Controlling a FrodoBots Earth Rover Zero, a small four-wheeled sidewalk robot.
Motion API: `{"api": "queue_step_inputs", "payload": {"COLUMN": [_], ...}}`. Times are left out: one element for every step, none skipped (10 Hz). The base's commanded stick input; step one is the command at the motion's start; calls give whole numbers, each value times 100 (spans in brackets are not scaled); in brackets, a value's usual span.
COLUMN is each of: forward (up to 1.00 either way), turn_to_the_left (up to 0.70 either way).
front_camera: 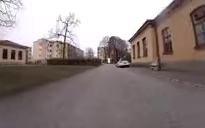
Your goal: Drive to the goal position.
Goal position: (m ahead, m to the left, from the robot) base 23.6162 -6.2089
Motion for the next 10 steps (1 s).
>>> {"api": "queue_step_inputs", "payload": {"forward": [100, 100, 100, 100, 100, 100, 100, 100, 100, 100], "turn_to_the_left": [0, 0, 0, 0, 0, 0, 0, 0, 0, 0]}}
